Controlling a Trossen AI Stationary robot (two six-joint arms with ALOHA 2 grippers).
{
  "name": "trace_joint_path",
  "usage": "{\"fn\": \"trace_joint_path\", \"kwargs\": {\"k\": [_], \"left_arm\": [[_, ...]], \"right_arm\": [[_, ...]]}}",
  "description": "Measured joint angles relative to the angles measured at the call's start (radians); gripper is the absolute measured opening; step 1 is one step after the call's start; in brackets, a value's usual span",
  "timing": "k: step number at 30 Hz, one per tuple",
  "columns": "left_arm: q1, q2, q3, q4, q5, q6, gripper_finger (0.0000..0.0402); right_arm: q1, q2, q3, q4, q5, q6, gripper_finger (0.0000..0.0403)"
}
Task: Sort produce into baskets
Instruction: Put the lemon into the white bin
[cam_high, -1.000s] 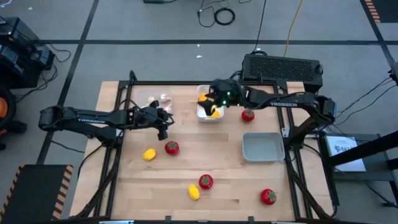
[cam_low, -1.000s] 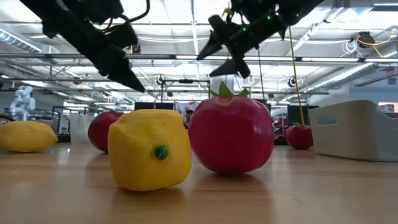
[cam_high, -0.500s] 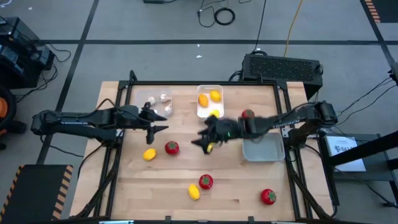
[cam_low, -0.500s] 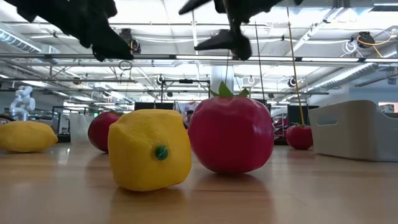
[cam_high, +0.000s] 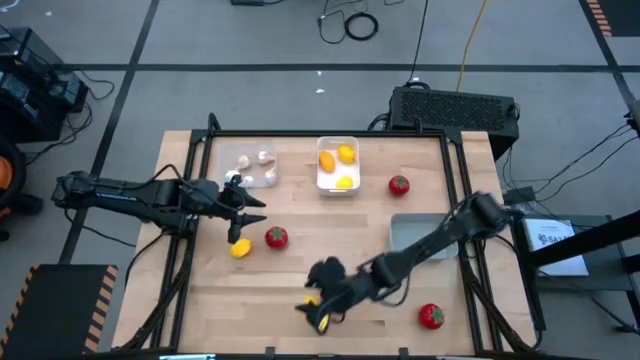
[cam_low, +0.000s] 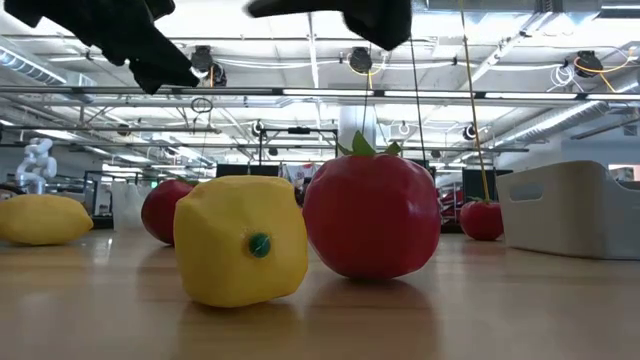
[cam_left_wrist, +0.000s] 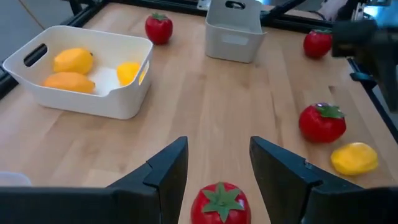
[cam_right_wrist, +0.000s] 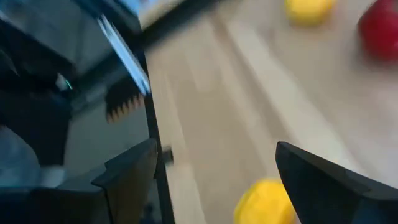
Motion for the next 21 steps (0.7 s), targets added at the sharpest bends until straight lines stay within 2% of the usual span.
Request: {"fn": "trace_joint_path", "kwargs": {"k": [7,12,15,21], "left_arm": [[-0.057,0.0,0.0,0.074,-0.08,-0.026,0.018],[-0.104,0.0,0.0,0.105,-0.084,-0.033,0.018],[-0.136,0.006,0.0,0.101,-0.1,-0.045,0.018],[-0.195,0.047,0.0,0.099,-0.138,-0.061,0.018]], "right_arm": [[0.019,0.24,0.423,-0.513,-0.084,0.188,0.0318],[0.027,0.369,0.664,-0.756,-0.09,0.274,0.0318],[0.031,0.423,0.732,-0.817,-0.09,0.306,0.0318],[0.031,0.48,0.742,-0.815,-0.11,0.341,0.0318]]}}
